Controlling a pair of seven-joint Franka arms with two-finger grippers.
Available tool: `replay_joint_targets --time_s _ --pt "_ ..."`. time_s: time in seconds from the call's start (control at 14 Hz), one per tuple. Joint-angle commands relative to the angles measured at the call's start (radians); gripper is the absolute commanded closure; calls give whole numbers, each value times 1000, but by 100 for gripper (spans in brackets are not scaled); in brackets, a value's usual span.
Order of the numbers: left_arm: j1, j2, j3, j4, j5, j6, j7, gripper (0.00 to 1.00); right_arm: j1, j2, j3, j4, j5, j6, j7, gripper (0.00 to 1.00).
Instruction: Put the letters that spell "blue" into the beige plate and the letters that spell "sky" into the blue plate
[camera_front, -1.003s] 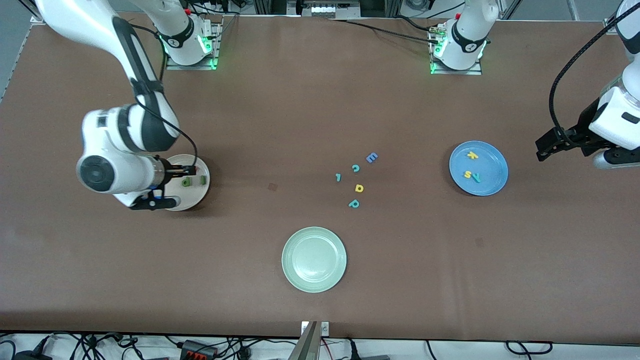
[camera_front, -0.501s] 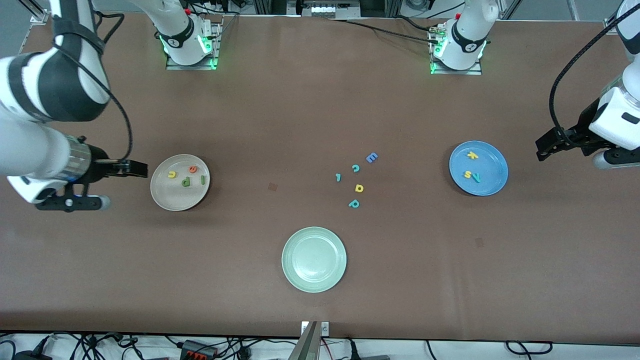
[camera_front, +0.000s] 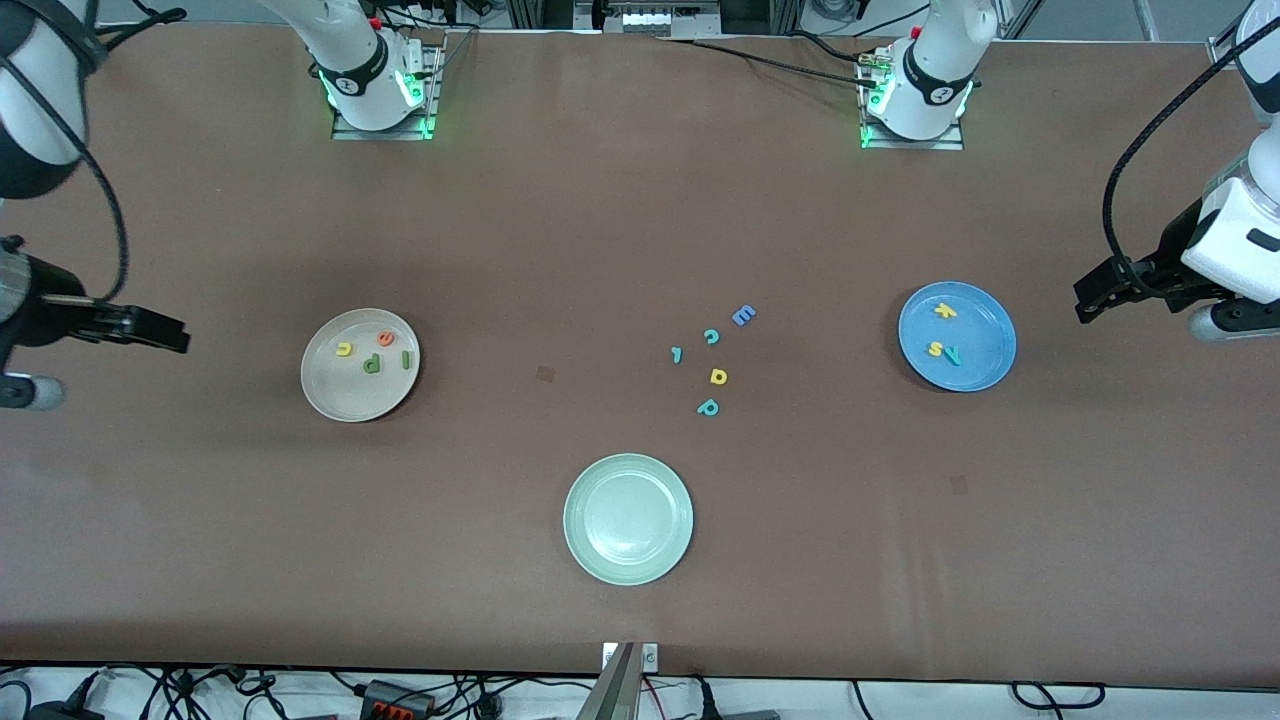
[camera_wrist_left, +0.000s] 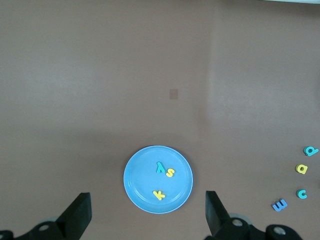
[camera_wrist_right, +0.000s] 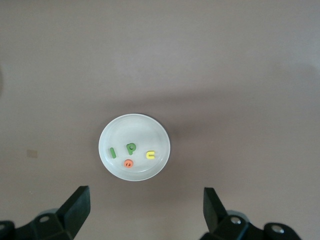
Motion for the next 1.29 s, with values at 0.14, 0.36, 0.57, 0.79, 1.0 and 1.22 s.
replay_joint_targets --time_s 0.14,0.36,0.57,0.79,1.0,1.22 --pt "3 14 -1 33 17 -21 8 0 -135 -83 135 -8 -5 -10 -42 0" --pt "3 14 -1 33 17 -21 8 0 -243 -186 252 -178 -29 79 -44 0" --pt "2 14 -1 33 20 -21 8 0 -268 -195 300 -180 -60 74 -44 0" --pt "3 14 -1 33 20 -21 8 0 -268 -212 300 -206 -88 56 -64 0" --pt "3 16 0 33 17 -21 8 0 -268 -305 302 -362 -88 123 -62 0" --pt "2 16 0 33 17 -21 7 0 -268 -419 302 -549 -88 225 -64 0"
